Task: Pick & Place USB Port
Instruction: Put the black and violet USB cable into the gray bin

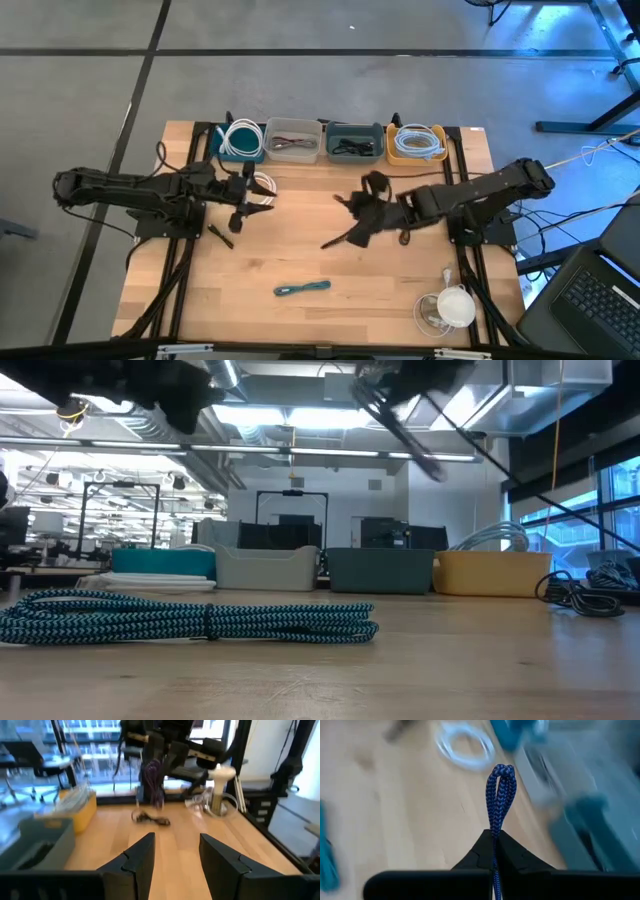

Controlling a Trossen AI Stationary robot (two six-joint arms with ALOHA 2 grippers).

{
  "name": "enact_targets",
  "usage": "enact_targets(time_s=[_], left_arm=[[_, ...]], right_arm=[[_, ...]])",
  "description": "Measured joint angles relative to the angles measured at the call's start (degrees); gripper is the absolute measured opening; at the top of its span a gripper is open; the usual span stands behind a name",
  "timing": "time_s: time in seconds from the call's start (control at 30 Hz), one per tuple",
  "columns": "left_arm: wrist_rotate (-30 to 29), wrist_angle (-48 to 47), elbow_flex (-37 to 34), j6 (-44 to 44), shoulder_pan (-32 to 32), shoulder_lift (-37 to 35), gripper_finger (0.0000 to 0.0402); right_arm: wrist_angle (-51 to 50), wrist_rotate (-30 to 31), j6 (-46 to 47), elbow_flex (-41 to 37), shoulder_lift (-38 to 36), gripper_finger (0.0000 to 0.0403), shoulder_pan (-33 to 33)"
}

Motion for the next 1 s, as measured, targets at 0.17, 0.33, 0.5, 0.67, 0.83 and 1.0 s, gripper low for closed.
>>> enact_targets(time_s=[0.17,0.33,0.5,0.67,0.83,1.0], left_arm=[[0.02,10.22,0.00,1.17,0.00,5.28,0.0145],[-1.21,20.23,0.00,3.63,0.38,10.29,0.0153],[-1.70,27.27,0.18,3.06,2.46,14.79,0.0170],[0.22,28.22,4.13,2.26,3.91,20.47,0.0184],[3.42,28.05,9.55,2.99,3.85,27.46,0.0192],[6.55,27.88,13.76,3.15,3.85,32.89,0.0192]], right_arm=[[12.62,-8.49,-12.24,1.51,0.00,0.0000,-4.29],[19.69,-15.47,-17.85,1.63,0.09,0.0000,-6.91],[22.18,-17.36,-20.76,1.67,0.39,0.0000,-7.56],[24.49,-17.37,-22.85,1.67,0.39,0.0000,-7.90],[25.03,-18.21,-24.22,1.67,0.39,0.0000,-8.29],[25.05,-18.20,-25.38,1.67,0.39,0.0000,-8.32]])
